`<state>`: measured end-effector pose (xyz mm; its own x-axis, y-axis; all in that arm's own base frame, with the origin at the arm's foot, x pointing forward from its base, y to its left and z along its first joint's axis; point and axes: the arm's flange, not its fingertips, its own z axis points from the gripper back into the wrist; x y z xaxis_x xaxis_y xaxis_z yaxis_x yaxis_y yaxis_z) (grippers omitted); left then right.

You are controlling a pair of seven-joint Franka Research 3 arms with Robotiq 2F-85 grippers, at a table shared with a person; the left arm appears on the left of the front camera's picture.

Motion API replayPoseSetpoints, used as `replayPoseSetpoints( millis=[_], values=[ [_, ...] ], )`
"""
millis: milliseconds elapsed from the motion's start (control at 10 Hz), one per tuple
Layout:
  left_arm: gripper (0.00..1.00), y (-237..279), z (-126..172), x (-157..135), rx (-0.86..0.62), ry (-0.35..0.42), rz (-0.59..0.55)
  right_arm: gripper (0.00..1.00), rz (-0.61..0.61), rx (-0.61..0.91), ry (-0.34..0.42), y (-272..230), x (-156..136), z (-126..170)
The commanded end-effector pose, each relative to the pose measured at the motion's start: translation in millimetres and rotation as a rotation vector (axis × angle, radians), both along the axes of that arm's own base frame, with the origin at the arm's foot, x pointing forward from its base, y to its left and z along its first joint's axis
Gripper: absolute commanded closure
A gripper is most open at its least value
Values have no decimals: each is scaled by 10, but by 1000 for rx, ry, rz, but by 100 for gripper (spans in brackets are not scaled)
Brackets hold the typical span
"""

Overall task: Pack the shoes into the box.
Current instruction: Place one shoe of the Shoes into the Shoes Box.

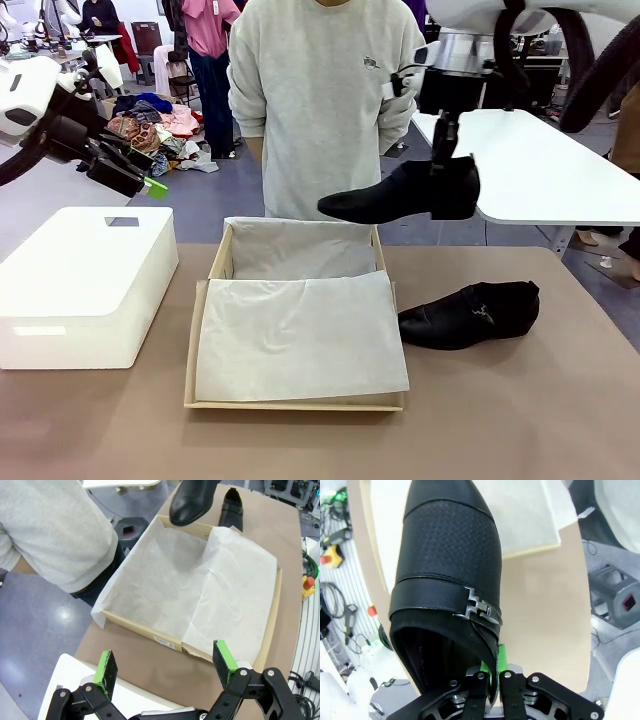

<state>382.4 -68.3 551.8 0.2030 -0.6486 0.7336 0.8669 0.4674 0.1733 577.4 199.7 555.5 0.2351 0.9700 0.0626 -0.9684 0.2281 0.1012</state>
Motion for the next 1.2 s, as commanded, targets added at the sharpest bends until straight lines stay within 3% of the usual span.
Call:
replayPoseSetpoints(
  millis=[0, 200, 600, 1100],
  values=[
    [0, 19, 2, 24, -7, -7, -16, 100, -9, 10, -27, 348, 121, 31],
    [0, 19, 2, 24, -7, -7, -16, 100, -2, 16, -73, 641, 177, -38],
    [0, 19, 2, 24, -7, -7, -16, 100, -3, 18, -62, 1039, 292, -336],
    [0, 19, 2, 24, -7, -7, -16, 100, 31, 37, -30, 1004, 257, -474]
  ],
)
